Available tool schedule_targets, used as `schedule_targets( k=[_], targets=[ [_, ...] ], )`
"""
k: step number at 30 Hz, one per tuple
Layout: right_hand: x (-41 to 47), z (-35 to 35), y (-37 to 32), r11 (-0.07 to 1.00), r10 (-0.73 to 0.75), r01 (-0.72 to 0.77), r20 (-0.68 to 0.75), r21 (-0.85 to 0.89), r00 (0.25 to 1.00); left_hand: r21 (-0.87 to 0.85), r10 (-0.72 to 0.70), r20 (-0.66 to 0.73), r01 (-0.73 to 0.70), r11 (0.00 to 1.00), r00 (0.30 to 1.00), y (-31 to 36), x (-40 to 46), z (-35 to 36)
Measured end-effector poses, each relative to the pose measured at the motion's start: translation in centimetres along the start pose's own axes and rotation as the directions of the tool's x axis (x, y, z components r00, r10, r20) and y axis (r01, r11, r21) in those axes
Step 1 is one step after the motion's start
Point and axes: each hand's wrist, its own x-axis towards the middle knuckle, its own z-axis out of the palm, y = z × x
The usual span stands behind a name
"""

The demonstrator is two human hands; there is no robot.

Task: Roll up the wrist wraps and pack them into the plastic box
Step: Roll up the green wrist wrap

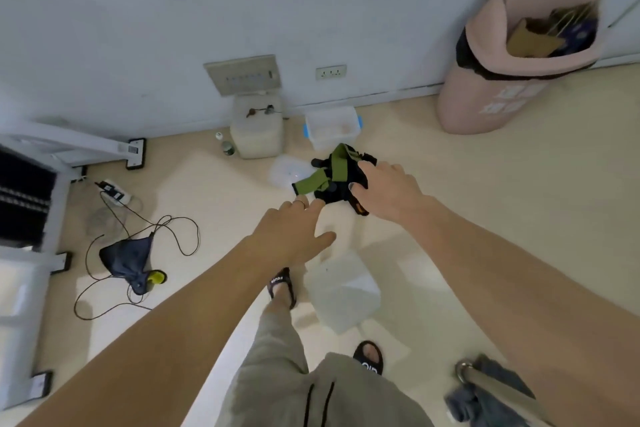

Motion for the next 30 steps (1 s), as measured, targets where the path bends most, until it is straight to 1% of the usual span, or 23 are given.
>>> schedule_targets(
  k=[3, 6, 9, 12, 16, 19, 22, 25, 27, 30],
  targets=[
    [7.8, -0.8, -0.6, 1.0, 0.021, -0.021, 0.011, -0.003, 1.0, 0.008, 0.039, -0.003, -0.039, 0.999, 0.999, -3.7, 7.8, -2.5],
    [16.6, -0.7, -1.3, 0.996, 0.085, -0.085, 0.039, 0.01, 0.996, 0.008, 0.084, 0.012, -0.084, 0.996, 0.996, -8.4, 16.8, -4.7],
    [25.4, 0.0, -1.9, 0.978, 0.179, -0.186, 0.082, 0.089, 0.98, -0.014, 0.125, 0.021, -0.125, 0.992, 0.992, -13.5, 25.8, -6.1],
    [32.7, 0.6, -2.4, 0.946, 0.232, -0.252, 0.117, 0.203, 0.966, -0.047, 0.146, 0.065, -0.144, 0.989, 0.987, -17.6, 32.4, -6.2],
    [40.5, 2.6, -1.4, 0.958, 0.234, -0.255, 0.152, 0.132, 0.96, -0.098, 0.146, 0.086, -0.137, 0.986, 0.986, -20.8, 40.2, -4.6],
    [46.0, 5.7, 0.5, 0.97, 0.215, -0.232, 0.187, 0.073, 0.959, -0.164, 0.144, 0.089, -0.129, 0.978, 0.986, -21.6, 45.7, -1.7],
    [52.3, 10.4, 3.0, 0.982, 0.18, -0.187, 0.223, 0.014, 0.958, -0.169, 0.126, 0.095, -0.108, 0.98, 0.988, -21.9, 51.4, 2.5],
    [59.4, 16.9, 6.0, 0.995, 0.102, -0.093, 0.256, -0.048, 0.961, -0.178, 0.064, 0.056, -0.053, 0.983, 0.996, -22.5, 58.3, 8.2],
    [63.4, 21.6, 8.6, 0.992, 0.077, -0.044, 0.304, -0.115, 0.95, -0.226, 0.022, 0.068, -0.006, 0.974, 0.997, -22.4, 63.3, 12.4],
    [68.7, 28.7, 12.9, 0.974, 0.099, -0.021, 0.346, -0.224, 0.933, -0.259, 0.008, 0.071, 0.01, 0.966, 0.997, -22.0, 70.4, 18.4]
  ],
)
